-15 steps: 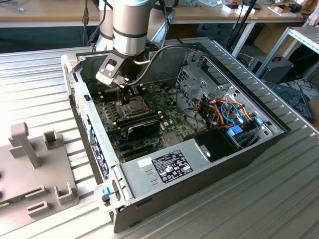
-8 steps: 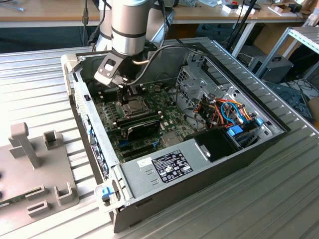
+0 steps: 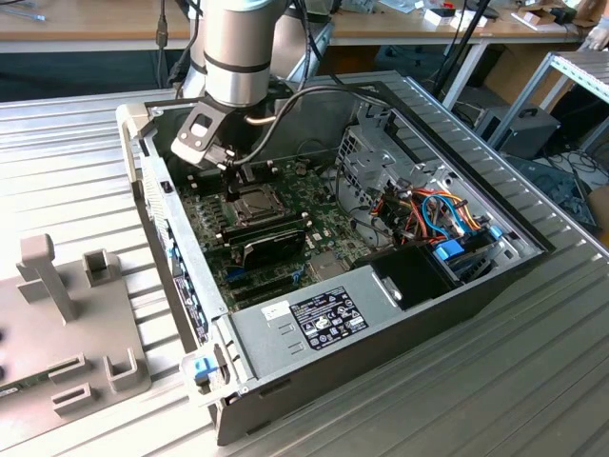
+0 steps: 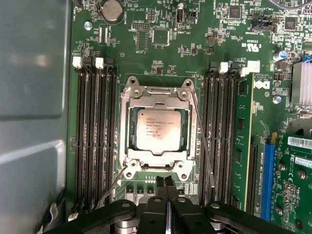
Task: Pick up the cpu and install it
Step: 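Close the cpu cover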
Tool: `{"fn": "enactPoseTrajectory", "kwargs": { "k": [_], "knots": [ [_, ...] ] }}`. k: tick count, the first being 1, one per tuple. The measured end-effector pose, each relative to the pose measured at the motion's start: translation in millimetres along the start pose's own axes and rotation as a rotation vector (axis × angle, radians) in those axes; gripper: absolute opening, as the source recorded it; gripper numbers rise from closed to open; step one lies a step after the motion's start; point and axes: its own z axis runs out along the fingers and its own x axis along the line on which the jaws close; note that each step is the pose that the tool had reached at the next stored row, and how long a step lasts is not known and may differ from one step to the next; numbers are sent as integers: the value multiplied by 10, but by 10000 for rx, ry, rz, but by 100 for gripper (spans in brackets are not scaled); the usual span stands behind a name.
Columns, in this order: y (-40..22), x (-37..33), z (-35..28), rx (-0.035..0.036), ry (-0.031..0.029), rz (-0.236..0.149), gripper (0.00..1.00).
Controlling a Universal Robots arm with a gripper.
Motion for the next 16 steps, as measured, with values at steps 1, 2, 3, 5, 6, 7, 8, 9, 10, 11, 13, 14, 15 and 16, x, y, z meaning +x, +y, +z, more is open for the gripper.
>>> {"fn": "enactPoseTrajectory", "kwargs": {
  "k": [1, 2, 3, 5, 6, 7, 8, 9, 10, 11, 13, 14, 15, 16],
  "knots": [
    [0, 0, 0, 0, -1, 0, 11],
    [6, -1, -1, 2, -2, -2, 11],
    [20, -1, 0, 1, -2, 0, 11],
    [74, -3, 1, 1, -1, 2, 11],
    [117, -4, 2, 0, -1, 1, 11],
    [160, -6, 3, 0, -2, 0, 11],
    [186, -7, 3, 0, -1, 2, 11],
    [225, -8, 4, 0, -1, 2, 11],
    [279, -10, 5, 0, -1, 0, 11],
    [306, -11, 6, 1, -1, 1, 11],
    [351, -12, 7, 1, -1, 1, 11],
    [369, -13, 7, 1, -1, 0, 11],
    [383, -14, 7, 1, -2, 0, 11],
    [384, -14, 7, 1, -1, 0, 11]
  ]
}}
